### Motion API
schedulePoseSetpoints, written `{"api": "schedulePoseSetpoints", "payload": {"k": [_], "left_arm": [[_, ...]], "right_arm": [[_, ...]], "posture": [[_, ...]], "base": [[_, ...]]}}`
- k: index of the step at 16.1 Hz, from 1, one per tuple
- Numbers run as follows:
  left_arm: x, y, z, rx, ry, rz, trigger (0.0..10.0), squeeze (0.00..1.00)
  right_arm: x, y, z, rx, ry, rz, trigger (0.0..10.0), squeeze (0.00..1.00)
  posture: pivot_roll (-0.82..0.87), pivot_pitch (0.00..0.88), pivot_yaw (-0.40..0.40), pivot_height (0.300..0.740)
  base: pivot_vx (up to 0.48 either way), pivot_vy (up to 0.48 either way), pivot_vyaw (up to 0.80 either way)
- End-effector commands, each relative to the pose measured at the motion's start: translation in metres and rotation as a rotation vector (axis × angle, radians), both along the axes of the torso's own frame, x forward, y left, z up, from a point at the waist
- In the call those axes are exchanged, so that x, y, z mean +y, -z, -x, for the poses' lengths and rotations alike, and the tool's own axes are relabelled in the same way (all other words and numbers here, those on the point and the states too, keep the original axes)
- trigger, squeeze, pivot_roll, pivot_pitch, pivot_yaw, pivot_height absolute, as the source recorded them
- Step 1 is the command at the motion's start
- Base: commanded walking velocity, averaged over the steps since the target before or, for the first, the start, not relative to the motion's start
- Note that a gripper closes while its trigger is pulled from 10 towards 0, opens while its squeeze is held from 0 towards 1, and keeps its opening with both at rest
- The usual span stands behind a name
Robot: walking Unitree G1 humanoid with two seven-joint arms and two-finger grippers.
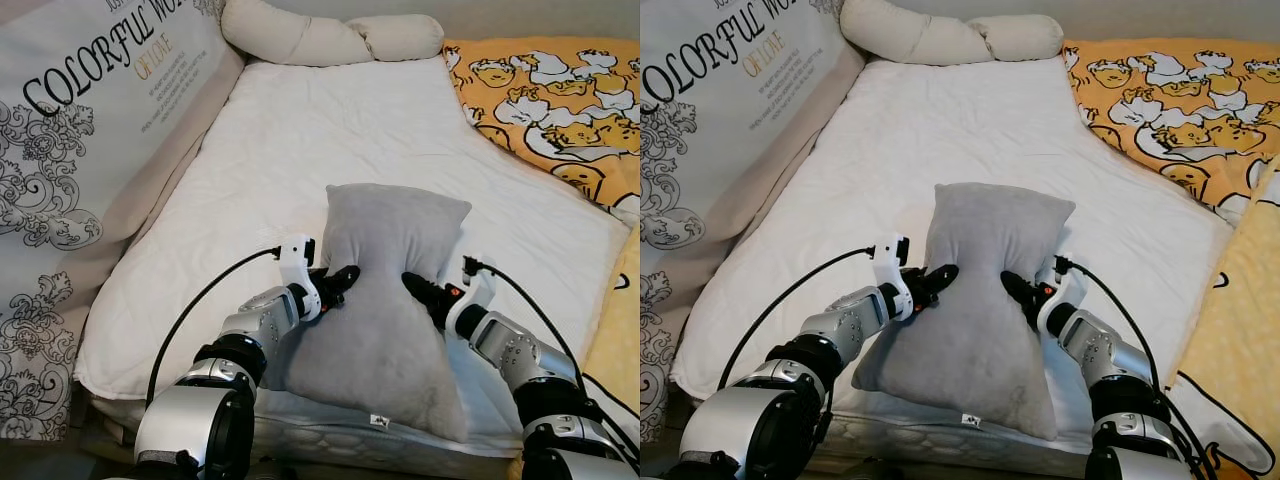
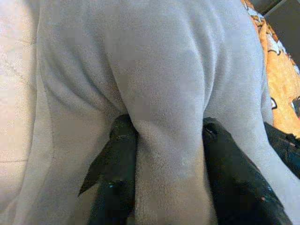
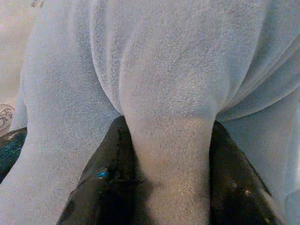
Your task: Clean up the room
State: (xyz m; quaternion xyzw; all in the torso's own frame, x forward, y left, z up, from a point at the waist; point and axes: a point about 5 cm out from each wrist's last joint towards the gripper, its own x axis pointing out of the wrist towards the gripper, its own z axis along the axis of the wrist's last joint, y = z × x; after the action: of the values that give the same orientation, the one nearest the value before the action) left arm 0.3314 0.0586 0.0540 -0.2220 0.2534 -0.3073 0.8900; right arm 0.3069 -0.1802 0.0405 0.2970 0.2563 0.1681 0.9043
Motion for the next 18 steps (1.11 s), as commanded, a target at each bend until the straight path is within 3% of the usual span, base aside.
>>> {"api": "schedulePoseSetpoints", "payload": {"k": [1, 4, 6, 7, 8, 10, 11, 12, 14, 15, 17, 18], "left_arm": [[-0.011, 0.003, 0.005, 0.010, 0.060, -0.015, 0.0, 0.00], [-0.009, -0.017, -0.007, -0.131, 0.056, -0.055, 0.0, 0.00], [-0.007, -0.023, -0.011, -0.153, 0.030, -0.075, 0.0, 0.00], [0.000, -0.041, -0.022, -0.207, -0.061, -0.036, 0.0, 0.00], [0.004, -0.057, -0.027, -0.253, -0.108, -0.002, 0.0, 0.00], [0.004, -0.063, -0.029, -0.278, -0.111, 0.003, 0.0, 0.00], [0.006, -0.076, -0.029, -0.361, -0.128, -0.009, 0.4, 0.00], [0.009, -0.086, -0.028, -0.428, -0.132, -0.033, 1.7, 0.00], [0.009, -0.099, -0.020, -0.482, -0.096, -0.074, 3.1, 0.00], [0.011, -0.104, -0.015, -0.519, -0.068, -0.119, 4.2, 0.00], [0.019, -0.099, -0.009, -0.567, -0.074, -0.230, 3.3, 0.00], [0.021, -0.099, -0.006, -0.568, -0.079, -0.221, 4.0, 0.00]], "right_arm": [[0.015, 0.006, 0.002, 0.026, -0.049, 0.005, 0.0, 0.00], [0.019, -0.012, -0.005, -0.043, -0.041, -0.042, 0.0, 0.00], [0.019, -0.021, -0.009, -0.078, -0.033, -0.047, 0.0, 0.00], [0.025, -0.041, -0.016, -0.152, -0.030, 0.001, 0.0, 0.00], [0.032, -0.053, -0.017, -0.176, -0.042, -0.013, 0.0, 0.00], [0.034, -0.061, -0.018, -0.196, -0.035, -0.042, 0.0, 0.00], [0.038, -0.069, -0.018, -0.173, -0.035, -0.065, 0.0, 0.00], [0.042, -0.077, -0.017, -0.189, -0.038, -0.066, 0.0, 0.00], [0.046, -0.091, -0.016, -0.298, -0.003, -0.029, 0.0, 0.00], [0.047, -0.097, -0.015, -0.335, 0.012, -0.001, 0.0, 0.00], [0.048, -0.100, -0.014, -0.335, 0.035, -0.001, 0.0, 0.00], [0.048, -0.102, -0.013, -0.334, 0.042, -0.002, 0.0, 0.00]], "posture": [[-0.09, 0.000, 0.060, 0.740], [-0.08, 0.000, 0.055, 0.740], [-0.07, 0.000, 0.055, 0.740], [-0.07, 0.000, 0.057, 0.740], [-0.06, 0.000, 0.055, 0.740], [-0.05, 0.000, 0.052, 0.740], [-0.04, 0.000, 0.049, 0.740], [-0.04, 0.000, 0.051, 0.740], [-0.04, 0.000, 0.059, 0.740], [-0.04, 0.000, 0.060, 0.740], [-0.03, 0.000, 0.058, 0.740], [-0.03, 0.000, 0.060, 0.740]], "base": [[0.000, 0.000, 0.00], [0.000, 0.000, 0.00], [0.000, 0.000, 0.00], [0.000, 0.000, 0.00], [0.000, 0.000, 0.00], [0.000, 0.000, 0.00], [0.000, 0.000, 0.00], [0.000, 0.000, 0.00], [0.000, 0.000, 0.00], [0.000, 0.000, 0.00], [0.000, 0.000, 0.00], [0.000, 0.000, 0.00]]}}
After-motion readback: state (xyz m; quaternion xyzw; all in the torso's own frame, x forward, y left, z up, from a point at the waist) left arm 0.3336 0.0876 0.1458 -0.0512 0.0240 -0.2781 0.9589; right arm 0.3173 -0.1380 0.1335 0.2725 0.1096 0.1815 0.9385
